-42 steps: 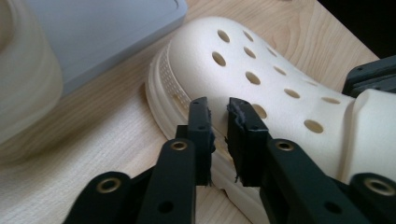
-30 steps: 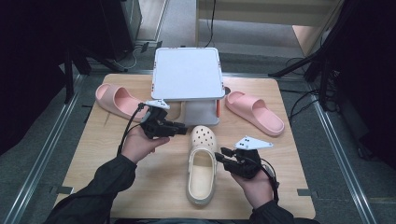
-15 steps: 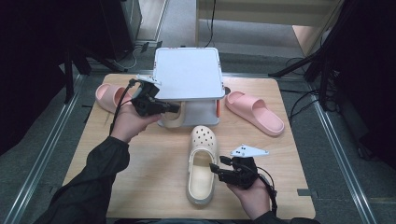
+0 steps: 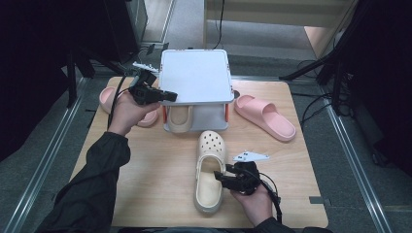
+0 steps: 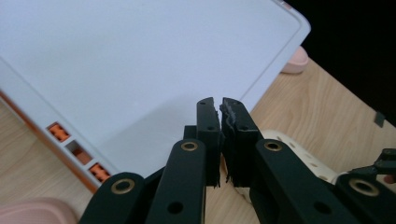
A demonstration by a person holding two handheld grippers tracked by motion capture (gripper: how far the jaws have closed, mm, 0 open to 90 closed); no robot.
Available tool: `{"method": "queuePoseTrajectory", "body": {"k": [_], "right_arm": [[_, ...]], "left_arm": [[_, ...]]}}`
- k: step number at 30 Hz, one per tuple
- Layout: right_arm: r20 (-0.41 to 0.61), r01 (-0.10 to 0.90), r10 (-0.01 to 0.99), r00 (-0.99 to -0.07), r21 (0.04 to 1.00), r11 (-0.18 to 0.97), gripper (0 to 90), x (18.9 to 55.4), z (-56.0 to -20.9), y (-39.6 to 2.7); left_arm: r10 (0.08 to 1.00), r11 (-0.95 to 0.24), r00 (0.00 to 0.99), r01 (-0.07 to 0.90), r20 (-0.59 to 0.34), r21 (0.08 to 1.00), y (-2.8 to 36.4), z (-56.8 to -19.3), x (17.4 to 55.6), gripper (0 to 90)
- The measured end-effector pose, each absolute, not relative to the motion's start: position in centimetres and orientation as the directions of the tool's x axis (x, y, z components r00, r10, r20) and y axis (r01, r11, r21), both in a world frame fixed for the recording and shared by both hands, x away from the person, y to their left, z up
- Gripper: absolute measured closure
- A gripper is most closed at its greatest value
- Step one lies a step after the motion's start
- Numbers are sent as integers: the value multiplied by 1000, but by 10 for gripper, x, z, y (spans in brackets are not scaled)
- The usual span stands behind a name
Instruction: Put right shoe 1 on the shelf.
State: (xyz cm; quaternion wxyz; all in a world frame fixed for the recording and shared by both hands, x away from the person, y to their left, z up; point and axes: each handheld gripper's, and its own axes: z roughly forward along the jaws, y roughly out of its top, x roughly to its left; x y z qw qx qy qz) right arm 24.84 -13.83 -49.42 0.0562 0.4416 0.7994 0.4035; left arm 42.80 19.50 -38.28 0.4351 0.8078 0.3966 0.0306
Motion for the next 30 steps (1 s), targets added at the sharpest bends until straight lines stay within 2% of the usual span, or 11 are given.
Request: {"method": "queuePoseTrajectory", "body": {"k": [11, 16, 18, 23, 30], "right_arm": [[195, 643, 779, -596, 697, 317, 472, 261, -502, -132], [184, 640, 789, -587, 702, 313, 505, 264, -503, -132], [194, 646, 793, -578, 702, 300, 544, 264, -503, -133], [195, 647, 810, -554, 713, 271, 721, 266, -500, -136], [184, 649, 823, -538, 713, 265, 763, 272, -494, -138]], "left_arm": [[682, -267, 665, 614, -305, 743, 210, -387, 428, 866], [688, -262, 661, 610, -298, 748, 212, -388, 424, 870], [695, -261, 656, 612, -295, 746, 212, -387, 423, 870], [697, -258, 654, 613, -295, 747, 212, -387, 422, 870], [695, -251, 654, 611, -299, 751, 214, -389, 422, 870]]}}
